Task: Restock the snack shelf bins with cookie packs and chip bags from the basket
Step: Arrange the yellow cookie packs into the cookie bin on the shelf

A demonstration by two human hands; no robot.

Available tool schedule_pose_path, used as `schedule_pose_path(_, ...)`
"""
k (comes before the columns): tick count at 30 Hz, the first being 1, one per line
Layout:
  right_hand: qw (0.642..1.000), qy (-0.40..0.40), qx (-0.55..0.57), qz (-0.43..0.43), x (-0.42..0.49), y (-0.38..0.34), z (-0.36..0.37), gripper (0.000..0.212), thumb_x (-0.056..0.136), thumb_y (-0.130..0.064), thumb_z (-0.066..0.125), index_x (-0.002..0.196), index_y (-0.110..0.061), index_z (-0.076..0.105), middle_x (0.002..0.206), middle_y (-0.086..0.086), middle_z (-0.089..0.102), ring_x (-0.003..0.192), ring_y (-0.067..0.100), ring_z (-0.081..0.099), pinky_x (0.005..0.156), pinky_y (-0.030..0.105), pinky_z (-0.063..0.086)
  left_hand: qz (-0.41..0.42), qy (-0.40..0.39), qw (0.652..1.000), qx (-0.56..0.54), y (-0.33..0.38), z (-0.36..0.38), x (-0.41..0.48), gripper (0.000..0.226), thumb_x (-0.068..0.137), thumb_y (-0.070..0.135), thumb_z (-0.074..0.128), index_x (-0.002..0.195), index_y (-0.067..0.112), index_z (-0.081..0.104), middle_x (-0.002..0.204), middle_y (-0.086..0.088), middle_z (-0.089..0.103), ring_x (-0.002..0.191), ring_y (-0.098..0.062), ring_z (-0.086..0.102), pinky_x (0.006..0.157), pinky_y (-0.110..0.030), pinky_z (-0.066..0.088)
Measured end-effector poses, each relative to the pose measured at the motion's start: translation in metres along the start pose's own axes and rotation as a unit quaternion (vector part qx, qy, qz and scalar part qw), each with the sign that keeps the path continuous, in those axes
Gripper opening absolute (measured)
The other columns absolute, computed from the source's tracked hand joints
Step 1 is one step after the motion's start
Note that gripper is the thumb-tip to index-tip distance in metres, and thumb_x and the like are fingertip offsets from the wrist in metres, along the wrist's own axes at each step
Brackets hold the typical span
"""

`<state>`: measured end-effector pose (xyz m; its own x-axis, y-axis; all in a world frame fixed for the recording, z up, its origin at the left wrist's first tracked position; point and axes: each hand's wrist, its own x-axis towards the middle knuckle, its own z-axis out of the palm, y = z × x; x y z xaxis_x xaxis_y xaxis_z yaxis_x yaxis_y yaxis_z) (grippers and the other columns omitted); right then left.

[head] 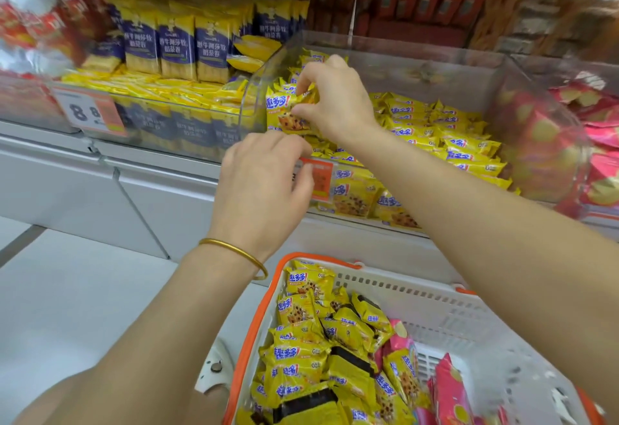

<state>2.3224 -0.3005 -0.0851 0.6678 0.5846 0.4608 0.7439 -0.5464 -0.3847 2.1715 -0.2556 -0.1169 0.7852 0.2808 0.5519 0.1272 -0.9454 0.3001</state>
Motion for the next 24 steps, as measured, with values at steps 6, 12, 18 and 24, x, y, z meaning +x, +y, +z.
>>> schedule_pose_path(6, 0.997, -0.070, -0.012, -0.004, -0.004, 0.003, -0.009, 0.031, 0.079, -0.032, 0.072, 0.106, -0.024, 0.060, 0.119, 0.004, 0.045, 0.117, 0.025, 0.041, 0.091, 0.038, 0.041, 0.006, 0.007, 1.000, -0.016, -0.001, 0.001, -0.001, 0.027, 0.082, 0.023, 0.047, 0.100, 0.015, 0.066, 0.099, -0.003, 0.064, 0.098, -0.029, 0.055, 0.084, -0.039, 0.039)
schedule_pose_path(12, 0.999, -0.018, 0.029, -0.020, -0.032, 0.000, -0.042, 0.033, 0.081, -0.022, 0.070, 0.112, -0.027, 0.061, 0.115, 0.001, 0.046, 0.105, 0.018, 0.049, 0.093, 0.033, 0.043, 0.044, 0.060, 0.997, -0.032, 0.000, -0.009, -0.009, 0.021, 0.082, 0.018, 0.051, 0.097, 0.014, 0.065, 0.098, -0.002, 0.063, 0.094, -0.028, 0.055, 0.080, -0.042, 0.042)
schedule_pose_path(18, 0.982, -0.057, 0.179, 0.021, -0.135, 0.003, -0.064, 0.012, 0.082, -0.013, 0.066, 0.083, -0.024, 0.061, 0.070, -0.009, 0.058, 0.050, 0.003, 0.059, 0.053, 0.014, 0.043, 0.049, -0.113, 0.992, -0.028, 0.009, -0.005, -0.032, 0.024, 0.083, 0.030, 0.044, 0.089, 0.020, 0.065, 0.087, 0.004, 0.064, 0.084, -0.022, 0.056, 0.072, -0.042, 0.049)
schedule_pose_path(24, 0.918, -0.359, 0.034, 0.165, -0.201, 0.049, 0.060, 0.019, 0.089, -0.032, 0.060, 0.090, -0.014, 0.065, 0.089, 0.001, 0.063, 0.090, 0.022, 0.062, 0.072, 0.032, 0.046, 0.027, -0.263, 0.963, 0.060, 0.015, 0.010, -0.037, 0.018, 0.093, 0.031, 0.048, 0.101, 0.025, 0.063, 0.100, 0.008, 0.063, 0.093, -0.017, 0.058, 0.074, -0.032, 0.048)
